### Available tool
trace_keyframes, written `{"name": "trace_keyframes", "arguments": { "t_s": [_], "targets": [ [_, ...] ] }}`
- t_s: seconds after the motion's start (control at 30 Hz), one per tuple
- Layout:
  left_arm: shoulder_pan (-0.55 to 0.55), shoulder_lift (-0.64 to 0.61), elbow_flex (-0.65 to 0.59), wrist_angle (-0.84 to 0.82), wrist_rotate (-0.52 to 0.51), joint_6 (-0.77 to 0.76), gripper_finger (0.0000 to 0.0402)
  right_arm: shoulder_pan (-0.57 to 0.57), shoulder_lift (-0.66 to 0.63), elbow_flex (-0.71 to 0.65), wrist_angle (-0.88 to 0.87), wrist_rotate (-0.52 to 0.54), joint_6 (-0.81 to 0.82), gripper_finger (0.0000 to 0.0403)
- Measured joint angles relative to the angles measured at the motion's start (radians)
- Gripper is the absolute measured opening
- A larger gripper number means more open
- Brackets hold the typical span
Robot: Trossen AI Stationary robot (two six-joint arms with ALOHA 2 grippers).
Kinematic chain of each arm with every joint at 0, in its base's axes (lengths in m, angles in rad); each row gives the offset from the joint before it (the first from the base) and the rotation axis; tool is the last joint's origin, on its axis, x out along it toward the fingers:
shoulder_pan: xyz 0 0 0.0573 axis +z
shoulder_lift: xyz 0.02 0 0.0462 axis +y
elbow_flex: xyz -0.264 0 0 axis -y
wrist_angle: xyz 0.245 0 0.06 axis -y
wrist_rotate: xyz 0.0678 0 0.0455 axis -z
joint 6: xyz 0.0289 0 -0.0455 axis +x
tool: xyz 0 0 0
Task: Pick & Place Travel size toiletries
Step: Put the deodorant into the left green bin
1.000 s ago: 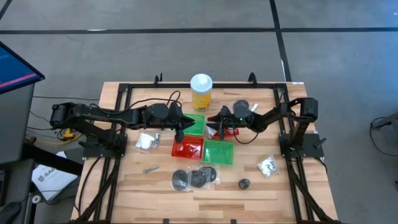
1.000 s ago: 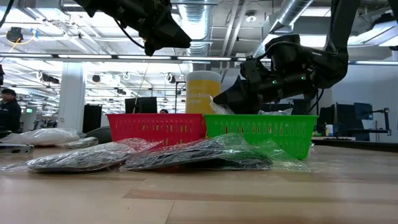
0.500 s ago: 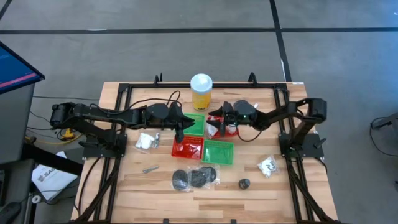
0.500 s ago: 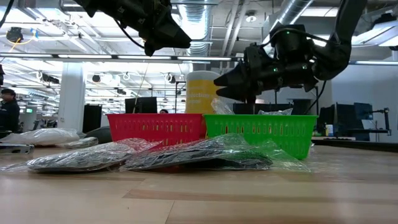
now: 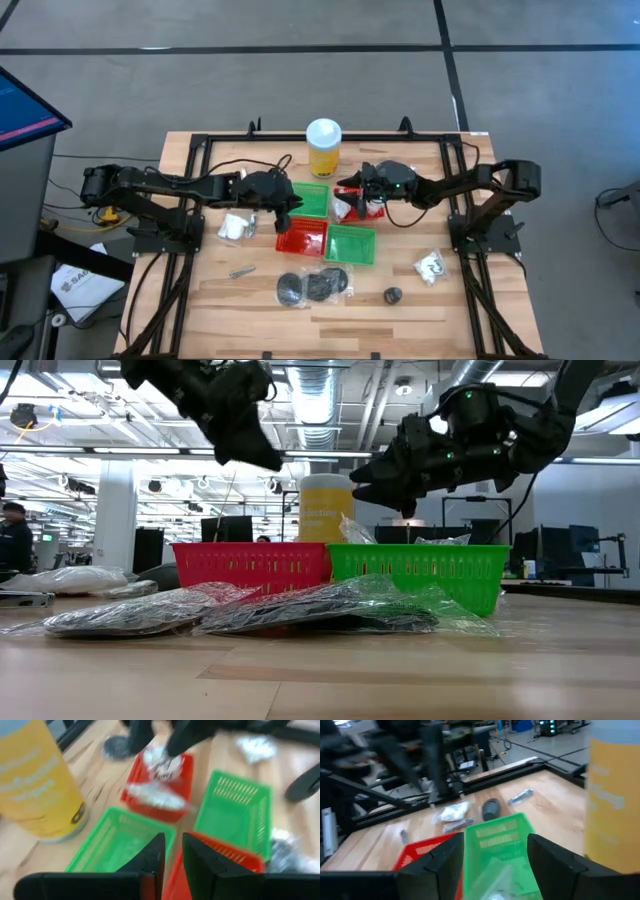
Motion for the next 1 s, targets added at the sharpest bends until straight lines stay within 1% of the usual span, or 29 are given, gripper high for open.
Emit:
{"name": "trace_keyframes", "arguments": {
  "t_s": [0.17,0.27,0.37,0.57,0.7,0.8,0.87,1.0],
  "targets": [
    [0.003,0.0,0.0,-0.134,-0.106,0.05,0.0075,0.029,-0.024,0.0,-0.007,-0.001,0.0,0.0212],
    [0.014,0.0,0.0,-0.209,-0.137,0.044,0.0096,0.048,-0.025,0.0,-0.01,-0.001,-0.012,0.0213],
    [0.036,0.0,0.0,-0.277,-0.141,0.041,0.0124,0.064,-0.025,0.0,-0.01,-0.002,-0.024,0.0212],
    [0.093,0.0,0.0,-0.359,-0.147,0.041,0.0195,0.086,-0.025,0.0,-0.009,-0.001,-0.026,0.0214],
    [0.121,0.0,0.0,-0.417,-0.145,0.04,0.0233,0.093,-0.025,0.0,-0.008,-0.002,-0.026,0.0214],
    [0.138,0.0,0.0,-0.453,-0.131,0.04,0.0252,0.093,-0.025,0.0,-0.008,-0.002,-0.026,0.0213],
    [0.145,-0.001,-0.01,-0.448,-0.131,0.041,0.026,0.093,-0.025,0.0,-0.007,-0.001,-0.026,0.0212],
    [0.146,-0.001,-0.062,-0.452,-0.123,0.116,0.0266,0.094,-0.025,0.0,-0.007,-0.002,-0.026,0.0214]
  ]
}}
